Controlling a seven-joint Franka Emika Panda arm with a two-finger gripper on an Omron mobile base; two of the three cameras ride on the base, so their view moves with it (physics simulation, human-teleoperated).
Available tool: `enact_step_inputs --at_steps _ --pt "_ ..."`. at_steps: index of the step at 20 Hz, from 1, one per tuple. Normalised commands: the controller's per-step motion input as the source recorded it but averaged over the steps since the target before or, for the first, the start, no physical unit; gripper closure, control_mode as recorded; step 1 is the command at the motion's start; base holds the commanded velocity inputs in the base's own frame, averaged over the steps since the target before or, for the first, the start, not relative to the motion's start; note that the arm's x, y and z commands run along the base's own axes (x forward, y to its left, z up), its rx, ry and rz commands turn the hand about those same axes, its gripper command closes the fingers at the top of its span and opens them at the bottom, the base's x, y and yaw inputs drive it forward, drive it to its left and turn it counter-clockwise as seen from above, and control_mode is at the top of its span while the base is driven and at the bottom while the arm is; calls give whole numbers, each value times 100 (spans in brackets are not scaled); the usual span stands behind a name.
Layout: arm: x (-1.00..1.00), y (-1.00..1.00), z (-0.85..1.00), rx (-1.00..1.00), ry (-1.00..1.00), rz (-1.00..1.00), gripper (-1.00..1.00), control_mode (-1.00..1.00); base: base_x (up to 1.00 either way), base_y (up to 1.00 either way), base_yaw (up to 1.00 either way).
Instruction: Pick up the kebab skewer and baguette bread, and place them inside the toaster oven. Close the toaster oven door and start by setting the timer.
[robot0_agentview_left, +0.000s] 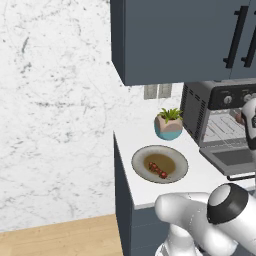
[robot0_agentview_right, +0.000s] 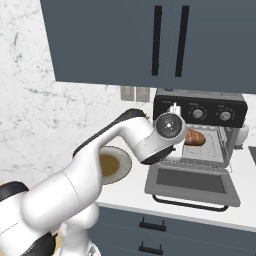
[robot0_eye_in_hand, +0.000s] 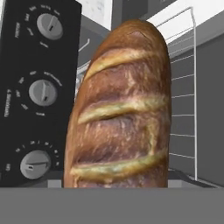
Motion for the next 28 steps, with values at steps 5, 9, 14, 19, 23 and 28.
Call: enact_step_inputs --at_steps 5,9,14,19,23,28 --pt "18 -17 0 0 0 0 100 -100 0 0 0" --pt "14 -21 -9 0 -1 1 100 -100 0 0 0" --pt "23 -20 -8 0 0 0 100 -100 0 0 0" --pt "24 4 -12 -2 -4 0 100 -100 0 0 0" --pt "17 2 -18 -1 -6 1 100 -100 0 0 0" --pt "7 0 -24 0 -5 1 100 -100 0 0 0"
